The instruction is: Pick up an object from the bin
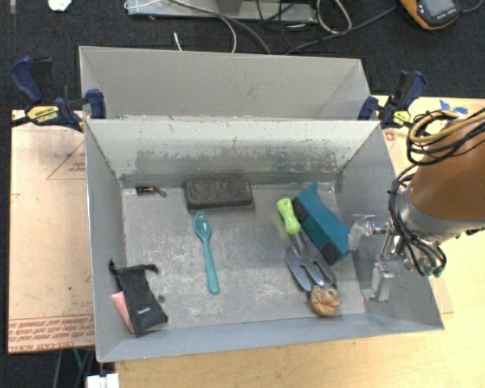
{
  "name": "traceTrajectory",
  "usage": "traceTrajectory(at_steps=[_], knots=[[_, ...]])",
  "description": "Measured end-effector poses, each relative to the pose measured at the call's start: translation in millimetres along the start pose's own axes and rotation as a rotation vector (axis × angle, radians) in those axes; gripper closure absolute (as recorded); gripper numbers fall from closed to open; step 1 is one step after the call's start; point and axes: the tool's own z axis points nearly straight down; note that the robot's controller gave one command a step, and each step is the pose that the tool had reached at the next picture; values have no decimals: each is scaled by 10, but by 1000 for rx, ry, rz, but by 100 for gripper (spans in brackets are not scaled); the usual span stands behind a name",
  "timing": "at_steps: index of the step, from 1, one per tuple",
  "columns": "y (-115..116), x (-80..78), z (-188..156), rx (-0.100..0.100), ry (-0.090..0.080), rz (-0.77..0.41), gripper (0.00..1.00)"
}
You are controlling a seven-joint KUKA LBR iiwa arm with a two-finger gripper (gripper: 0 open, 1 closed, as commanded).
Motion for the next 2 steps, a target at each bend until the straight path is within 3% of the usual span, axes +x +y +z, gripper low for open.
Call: traceTrajectory(at_steps=[1,2], knots=[[7,-17,-44,1,-7,-3,0],[302,42,520,1,-14,246,0]])
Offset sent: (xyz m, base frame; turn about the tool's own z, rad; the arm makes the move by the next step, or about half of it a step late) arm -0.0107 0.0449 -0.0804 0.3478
